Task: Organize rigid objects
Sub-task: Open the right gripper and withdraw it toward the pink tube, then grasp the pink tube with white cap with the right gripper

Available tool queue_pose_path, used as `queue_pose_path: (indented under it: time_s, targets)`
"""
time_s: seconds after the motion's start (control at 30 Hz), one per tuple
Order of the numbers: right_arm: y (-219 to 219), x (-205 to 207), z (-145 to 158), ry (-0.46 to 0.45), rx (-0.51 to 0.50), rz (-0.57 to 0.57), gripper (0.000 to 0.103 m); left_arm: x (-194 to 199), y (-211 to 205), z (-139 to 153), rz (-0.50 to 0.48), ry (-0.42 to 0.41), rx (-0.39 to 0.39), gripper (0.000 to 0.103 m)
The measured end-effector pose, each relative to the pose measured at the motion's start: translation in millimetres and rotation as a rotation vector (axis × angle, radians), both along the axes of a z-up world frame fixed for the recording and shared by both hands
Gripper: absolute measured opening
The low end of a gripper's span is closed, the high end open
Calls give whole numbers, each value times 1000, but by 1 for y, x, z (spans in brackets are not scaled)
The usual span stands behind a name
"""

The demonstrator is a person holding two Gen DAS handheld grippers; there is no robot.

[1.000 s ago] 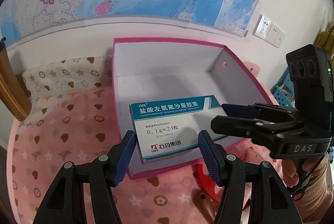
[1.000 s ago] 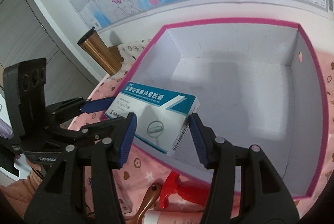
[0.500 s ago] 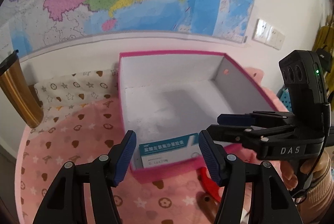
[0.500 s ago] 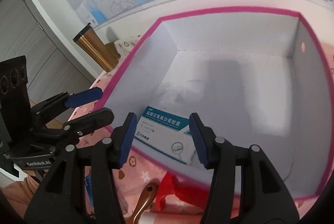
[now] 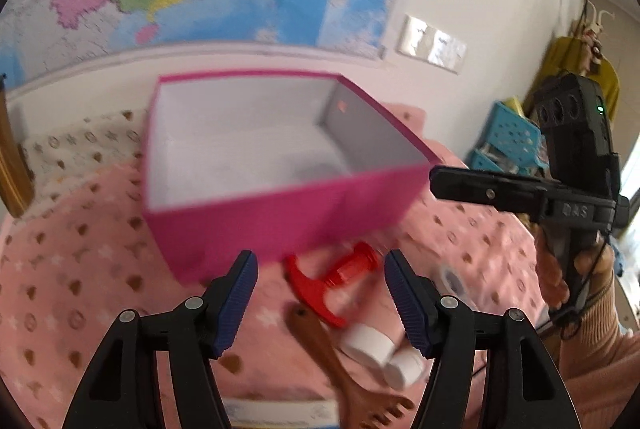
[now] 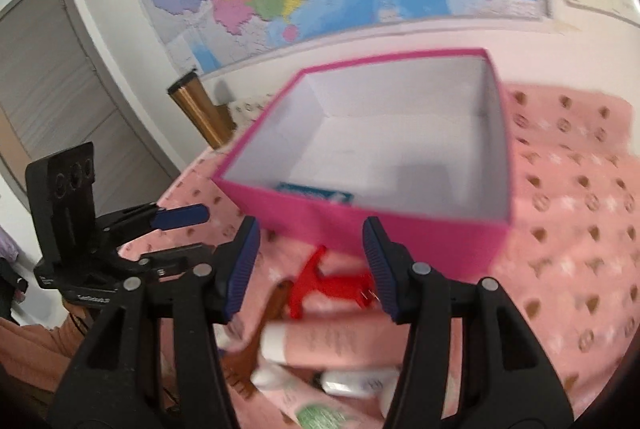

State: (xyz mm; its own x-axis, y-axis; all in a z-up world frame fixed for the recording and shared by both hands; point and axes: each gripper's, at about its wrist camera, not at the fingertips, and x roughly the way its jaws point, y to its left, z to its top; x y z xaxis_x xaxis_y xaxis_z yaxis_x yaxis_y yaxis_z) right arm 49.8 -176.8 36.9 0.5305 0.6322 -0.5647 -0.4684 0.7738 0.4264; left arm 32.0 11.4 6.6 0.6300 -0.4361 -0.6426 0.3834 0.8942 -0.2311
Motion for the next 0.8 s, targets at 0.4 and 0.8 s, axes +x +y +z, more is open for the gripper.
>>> queue_pose_path:
  time_s: [0.4, 0.8]
  targets:
    - [-56, -17, -65, 168, -32, -143, 55, -20, -24, -49, -70, 163, -48, 67]
    - [-65, -8, -104, 258, -55, -154, 55, -22, -37, -67, -79, 255, -55, 67]
